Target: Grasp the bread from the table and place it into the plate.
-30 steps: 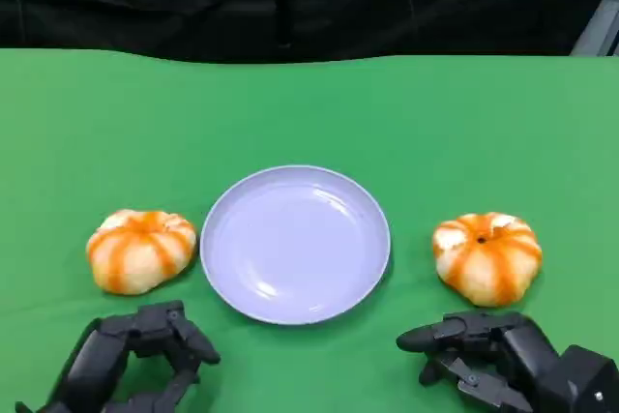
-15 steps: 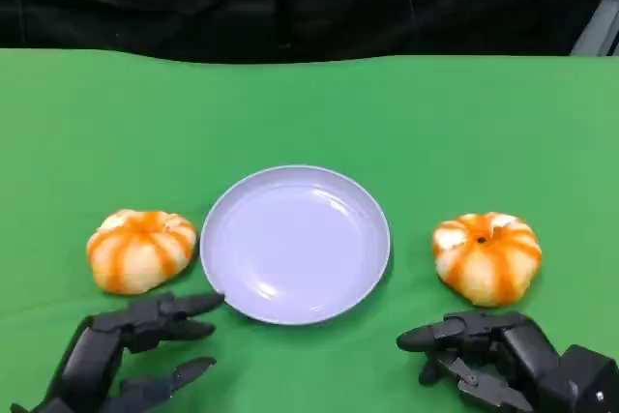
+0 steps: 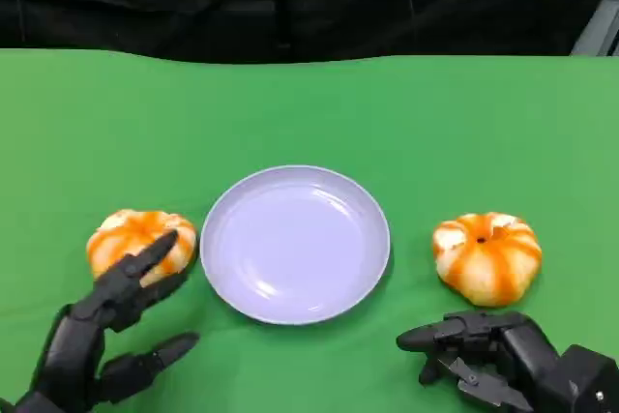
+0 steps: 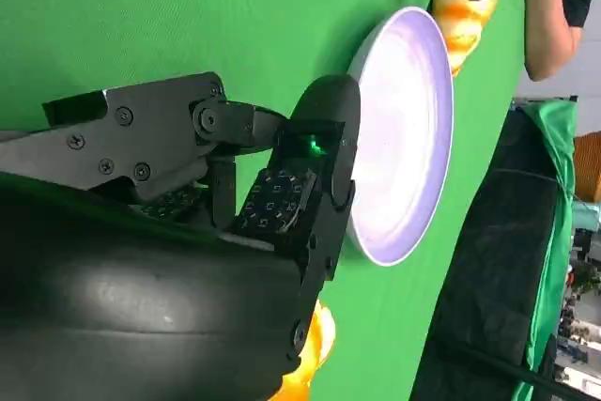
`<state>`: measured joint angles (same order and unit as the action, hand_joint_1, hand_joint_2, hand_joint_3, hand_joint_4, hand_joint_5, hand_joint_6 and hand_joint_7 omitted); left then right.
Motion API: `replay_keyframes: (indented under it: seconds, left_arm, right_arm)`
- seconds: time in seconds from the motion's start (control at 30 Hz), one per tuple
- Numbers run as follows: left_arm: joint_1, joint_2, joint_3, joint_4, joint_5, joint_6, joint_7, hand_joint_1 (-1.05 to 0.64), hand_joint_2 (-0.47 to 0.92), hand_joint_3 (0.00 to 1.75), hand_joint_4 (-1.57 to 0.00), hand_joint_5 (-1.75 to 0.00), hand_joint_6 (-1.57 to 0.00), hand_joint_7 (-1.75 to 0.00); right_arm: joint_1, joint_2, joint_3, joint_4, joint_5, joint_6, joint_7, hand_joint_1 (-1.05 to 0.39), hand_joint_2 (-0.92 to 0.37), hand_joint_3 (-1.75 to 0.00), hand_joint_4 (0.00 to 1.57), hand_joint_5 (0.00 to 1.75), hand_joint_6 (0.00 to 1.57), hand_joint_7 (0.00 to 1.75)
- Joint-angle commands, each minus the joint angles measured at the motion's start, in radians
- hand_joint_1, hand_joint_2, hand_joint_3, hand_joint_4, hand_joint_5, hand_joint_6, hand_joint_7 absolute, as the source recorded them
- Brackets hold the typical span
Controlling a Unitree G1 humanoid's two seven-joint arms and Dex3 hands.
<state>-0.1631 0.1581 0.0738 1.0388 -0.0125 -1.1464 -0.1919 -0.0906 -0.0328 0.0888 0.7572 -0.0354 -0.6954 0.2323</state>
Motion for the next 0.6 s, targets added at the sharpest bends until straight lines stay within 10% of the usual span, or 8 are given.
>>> replay_keyframes:
  seconds: [0.03, 0.33, 0.6]
  left_arm:
    - [-0.016, 0.006, 0.024, -0.018, -0.052, 0.007, -0.027, -0.63, 0.92, 0.14, -0.51, 0.0, -0.29, 0.0]
    - [-0.061, 0.024, 0.054, -0.01, -0.04, -0.006, -0.005, -0.67, 0.92, 0.18, -0.5, 0.0, -0.29, -0.01]
    - [-0.111, 0.152, 0.008, -0.041, 0.422, 0.052, 0.437, -0.71, 0.92, 0.28, -0.47, 0.0, -0.38, -0.03]
  right_arm:
    - [0.001, -0.013, -0.008, 0.018, 0.002, 0.012, 0.003, -0.06, -0.92, -0.39, 0.8, 1.15, 1.18, 0.17]
    - [-0.005, -0.012, -0.01, 0.035, 0.006, 0.001, 0.006, -0.06, -0.92, -0.38, 0.79, 1.16, 1.18, 0.18]
    - [-0.007, -0.011, -0.011, 0.036, 0.006, -0.001, 0.006, -0.05, -0.92, -0.4, 0.79, 1.16, 1.18, 0.18]
